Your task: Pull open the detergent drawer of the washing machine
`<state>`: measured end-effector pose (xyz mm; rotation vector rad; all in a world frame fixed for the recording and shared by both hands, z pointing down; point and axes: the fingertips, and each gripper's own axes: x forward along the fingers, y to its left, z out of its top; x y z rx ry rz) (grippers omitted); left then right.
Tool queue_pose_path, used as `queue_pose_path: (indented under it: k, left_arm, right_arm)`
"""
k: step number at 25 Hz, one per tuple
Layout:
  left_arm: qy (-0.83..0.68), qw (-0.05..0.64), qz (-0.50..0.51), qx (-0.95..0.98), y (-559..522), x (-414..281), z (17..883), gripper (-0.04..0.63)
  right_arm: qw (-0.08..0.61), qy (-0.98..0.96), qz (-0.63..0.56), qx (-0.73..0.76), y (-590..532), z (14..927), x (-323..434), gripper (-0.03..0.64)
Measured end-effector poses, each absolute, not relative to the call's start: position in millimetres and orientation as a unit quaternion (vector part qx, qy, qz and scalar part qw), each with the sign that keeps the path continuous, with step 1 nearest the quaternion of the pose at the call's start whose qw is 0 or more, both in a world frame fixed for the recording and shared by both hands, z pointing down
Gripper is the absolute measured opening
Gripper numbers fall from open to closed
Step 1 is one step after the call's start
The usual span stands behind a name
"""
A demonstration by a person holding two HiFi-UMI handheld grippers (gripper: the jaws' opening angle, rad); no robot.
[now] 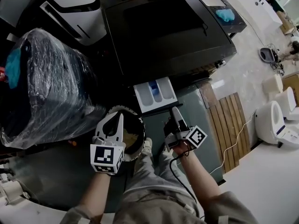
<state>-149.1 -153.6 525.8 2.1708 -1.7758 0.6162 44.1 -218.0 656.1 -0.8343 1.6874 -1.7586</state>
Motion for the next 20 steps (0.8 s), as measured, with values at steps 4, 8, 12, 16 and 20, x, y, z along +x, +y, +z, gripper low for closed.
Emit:
queue_pose_path:
  k: [4, 8, 12, 16, 20]
  left_arm:
    - [-0.613, 0.133, 0.211, 0.750, -153, -150, 521, 0.017]
    - [-0.609, 0.132, 0.212, 0.753, -150, -148, 515, 0.017]
    - [-0.607, 0.131, 0.213, 0.754, -145, -148, 510, 0.017]
    - [-0.602, 0.132, 0.212, 0.759, -141, -143, 503, 0.017]
    - [-0.598, 0.121, 0.215, 0.763, -139, -139, 490, 0.017]
  right_arm:
    - [0.274, 0.632, -0.656, -0.308, -209, 658, 50, 0.405]
    - [0.269, 0.631, -0.658, -0.310, -199, 658, 59, 0.399]
    - [0.256, 0.633, -0.654, -0.325, -199, 658, 59, 0.388]
    - [0.202, 0.671, -0.617, -0.358, -196, 646, 64, 0.388]
    - [0.151, 0.710, -0.563, -0.395, -199, 621, 84, 0.388]
